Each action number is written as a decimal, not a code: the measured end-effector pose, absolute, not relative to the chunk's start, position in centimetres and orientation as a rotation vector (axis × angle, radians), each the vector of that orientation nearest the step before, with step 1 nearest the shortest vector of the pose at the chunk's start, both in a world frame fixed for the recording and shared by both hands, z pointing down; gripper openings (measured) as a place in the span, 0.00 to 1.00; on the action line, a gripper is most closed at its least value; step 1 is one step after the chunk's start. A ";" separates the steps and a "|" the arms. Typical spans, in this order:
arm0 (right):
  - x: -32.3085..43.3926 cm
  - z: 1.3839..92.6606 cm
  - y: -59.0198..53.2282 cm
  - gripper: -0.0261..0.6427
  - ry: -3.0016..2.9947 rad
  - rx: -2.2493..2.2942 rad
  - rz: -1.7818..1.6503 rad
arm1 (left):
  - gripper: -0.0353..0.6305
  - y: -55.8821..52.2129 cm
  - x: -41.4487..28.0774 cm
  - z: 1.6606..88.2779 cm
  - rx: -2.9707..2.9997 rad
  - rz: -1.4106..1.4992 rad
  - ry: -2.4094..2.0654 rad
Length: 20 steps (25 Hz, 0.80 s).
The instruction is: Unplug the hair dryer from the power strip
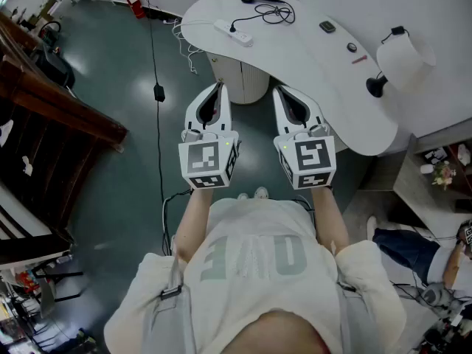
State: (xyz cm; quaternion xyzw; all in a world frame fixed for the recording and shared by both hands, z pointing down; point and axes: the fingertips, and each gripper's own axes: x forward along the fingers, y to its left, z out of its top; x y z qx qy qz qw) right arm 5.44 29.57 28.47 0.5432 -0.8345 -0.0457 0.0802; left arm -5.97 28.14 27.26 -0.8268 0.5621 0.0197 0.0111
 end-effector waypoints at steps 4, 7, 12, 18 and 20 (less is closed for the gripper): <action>5.9 28.6 29.3 0.07 -2.494 1.625 -0.129 | 0.07 28.0 -5.6 27.4 -2.583 0.055 1.747; 5.9 28.7 29.0 0.07 -2.495 1.622 -0.135 | 0.07 27.6 -5.5 27.5 -2.584 0.060 1.750; 6.5 29.5 28.6 0.07 -2.508 1.604 -0.094 | 0.07 27.2 -5.1 28.0 -2.582 0.047 1.761; 7.9 30.7 27.6 0.07 -2.554 1.592 0.000 | 0.07 26.2 -5.2 29.2 -2.570 0.030 1.806; 8.6 31.0 27.6 0.07 -2.551 1.590 0.002 | 0.07 26.1 -5.4 29.6 -2.561 0.023 1.826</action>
